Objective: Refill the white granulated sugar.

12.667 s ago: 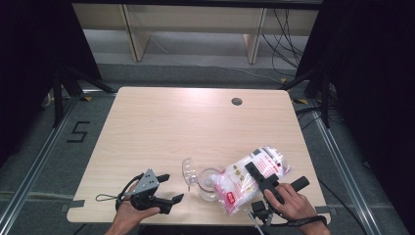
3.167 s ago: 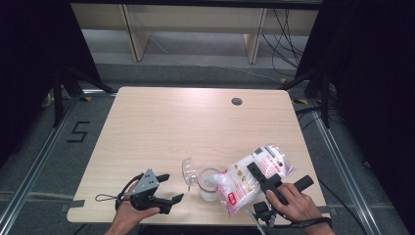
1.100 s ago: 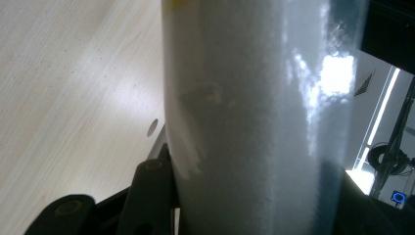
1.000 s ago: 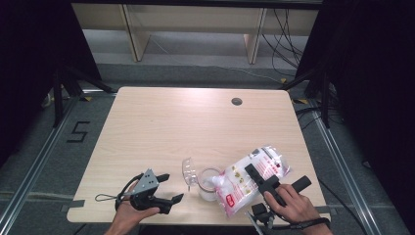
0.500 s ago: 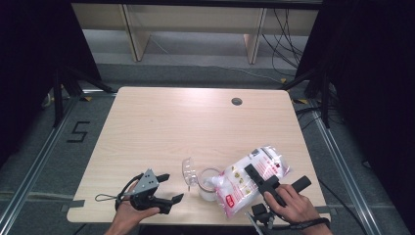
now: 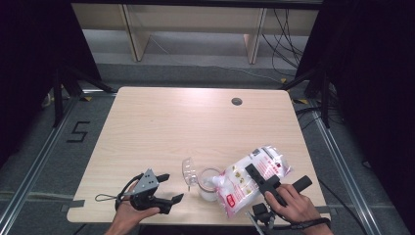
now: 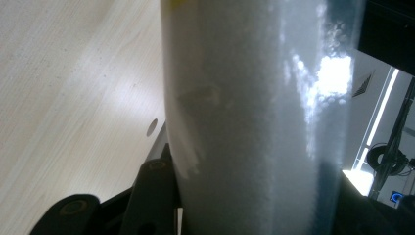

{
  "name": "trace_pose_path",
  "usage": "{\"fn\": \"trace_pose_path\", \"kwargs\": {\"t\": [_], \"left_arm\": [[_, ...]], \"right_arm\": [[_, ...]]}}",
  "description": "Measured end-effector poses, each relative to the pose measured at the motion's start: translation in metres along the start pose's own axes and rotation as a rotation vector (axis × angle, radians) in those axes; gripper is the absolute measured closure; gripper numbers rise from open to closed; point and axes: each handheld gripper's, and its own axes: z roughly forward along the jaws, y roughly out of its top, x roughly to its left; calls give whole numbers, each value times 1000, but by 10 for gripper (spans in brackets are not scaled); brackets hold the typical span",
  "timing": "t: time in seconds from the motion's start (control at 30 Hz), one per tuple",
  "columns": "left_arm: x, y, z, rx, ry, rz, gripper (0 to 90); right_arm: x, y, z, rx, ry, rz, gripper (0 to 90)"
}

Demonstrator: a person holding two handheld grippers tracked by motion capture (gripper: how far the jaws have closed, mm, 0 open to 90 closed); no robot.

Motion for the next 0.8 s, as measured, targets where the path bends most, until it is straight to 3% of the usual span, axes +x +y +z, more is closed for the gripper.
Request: {"fn": "trace_pose_path", "kwargs": {"t": [0.67, 0.7, 0.8], "left_arm": [[1, 0, 0, -5, -3, 4, 161], [2, 0, 0, -4, -3, 22, 161], [2, 1, 0, -4, -6, 28, 161]], "right_arm": [[0, 0, 0, -4, 1, 7, 641], [0, 0, 0, -5, 1, 7, 642], [0, 0, 0, -7, 2, 3, 642]]}}
